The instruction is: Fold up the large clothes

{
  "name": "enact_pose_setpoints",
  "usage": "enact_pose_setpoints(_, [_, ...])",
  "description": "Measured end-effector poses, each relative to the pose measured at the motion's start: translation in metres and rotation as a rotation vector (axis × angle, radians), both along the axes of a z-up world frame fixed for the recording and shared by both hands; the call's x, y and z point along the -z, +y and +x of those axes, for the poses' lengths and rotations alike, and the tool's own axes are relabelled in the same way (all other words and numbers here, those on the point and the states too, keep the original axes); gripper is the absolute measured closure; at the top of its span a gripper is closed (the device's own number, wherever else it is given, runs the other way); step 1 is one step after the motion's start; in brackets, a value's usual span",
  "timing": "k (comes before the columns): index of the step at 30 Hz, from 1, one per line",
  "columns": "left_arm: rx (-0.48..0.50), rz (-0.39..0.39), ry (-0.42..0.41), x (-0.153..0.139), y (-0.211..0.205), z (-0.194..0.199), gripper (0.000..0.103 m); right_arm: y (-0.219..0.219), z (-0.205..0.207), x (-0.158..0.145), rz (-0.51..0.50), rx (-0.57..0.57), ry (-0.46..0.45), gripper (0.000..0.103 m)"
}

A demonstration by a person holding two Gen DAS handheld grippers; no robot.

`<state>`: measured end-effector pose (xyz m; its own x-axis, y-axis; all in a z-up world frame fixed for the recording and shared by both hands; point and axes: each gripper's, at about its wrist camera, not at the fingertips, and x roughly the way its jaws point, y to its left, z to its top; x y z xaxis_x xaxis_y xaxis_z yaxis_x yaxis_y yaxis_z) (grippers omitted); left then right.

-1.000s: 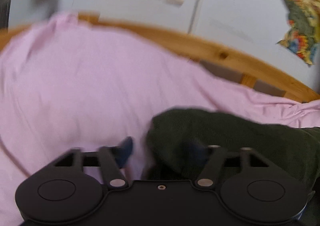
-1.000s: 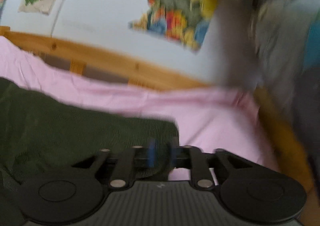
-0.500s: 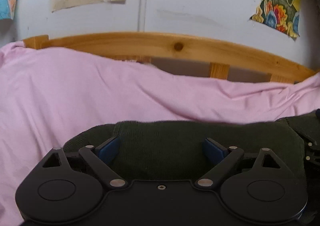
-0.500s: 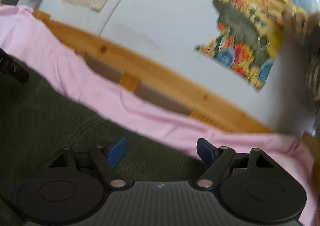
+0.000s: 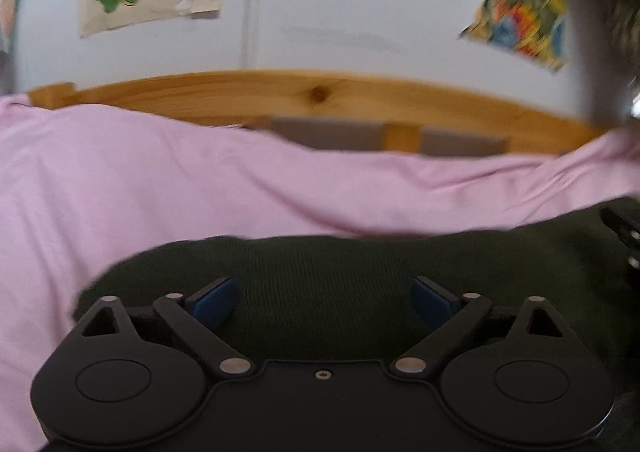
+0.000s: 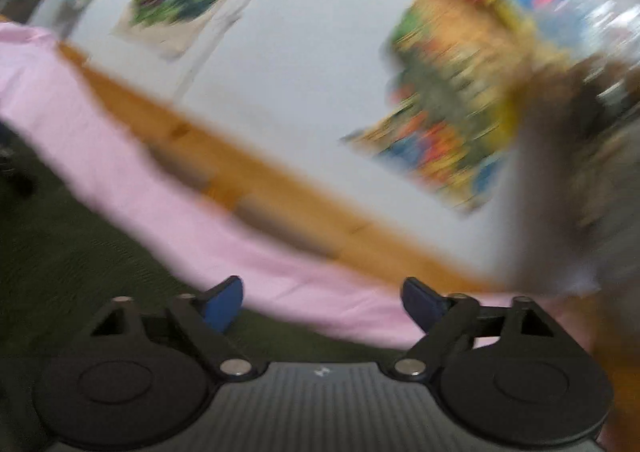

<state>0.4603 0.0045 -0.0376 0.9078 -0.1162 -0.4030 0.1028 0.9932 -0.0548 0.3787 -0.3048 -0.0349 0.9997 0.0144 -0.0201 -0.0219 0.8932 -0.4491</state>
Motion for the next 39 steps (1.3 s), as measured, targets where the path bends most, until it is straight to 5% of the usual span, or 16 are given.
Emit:
enact_pose_setpoints(5, [0.064,-0.045,0.021,0.001,-0.043,0.014,0.004,-0.044,0.028,-0.001,0.027,0.166,0.073,0.013])
enact_pose_setpoints(9, [0.017,0.041,0.072,0.022,-0.065,0.029,0.001,-0.055,0.042,0.032,0.075,0.194,0.195,0.012])
enact_pose_setpoints(14, [0.021,0.031,0.091,0.029,-0.055,0.034,0.001,-0.058,0.045,0.048,0.133,0.212,0.183,0.01])
enact_pose_setpoints(19, [0.026,-0.011,0.077,0.004,-0.036,0.016,0.006,-0.045,0.031,0.02,0.126,0.239,0.129,0.01])
enact_pose_setpoints(22, [-0.024,-0.011,0.007,-0.013,-0.019,-0.003,0.002,-0.01,0.011,0.001,0.146,0.103,0.026,0.0])
enact_pose_setpoints(26, [-0.144,0.004,0.005,-0.02,0.009,-0.012,0.001,0.047,0.011,0.016,0.02,-0.121,0.088,0.001])
enact_pose_setpoints(30, [-0.198,0.039,0.172,0.0,0.027,0.002,0.001,0.062,0.018,0.039,0.043,-0.057,0.136,0.001])
enact_pose_setpoints(33, [-0.175,0.032,0.167,0.01,0.032,0.002,0.001,0.051,0.026,0.05,0.109,-0.061,0.2,0.001])
enact_pose_setpoints(39, [-0.206,-0.032,0.231,-0.01,0.029,-0.004,0.001,0.052,0.017,0.022,0.065,-0.067,0.246,0.0])
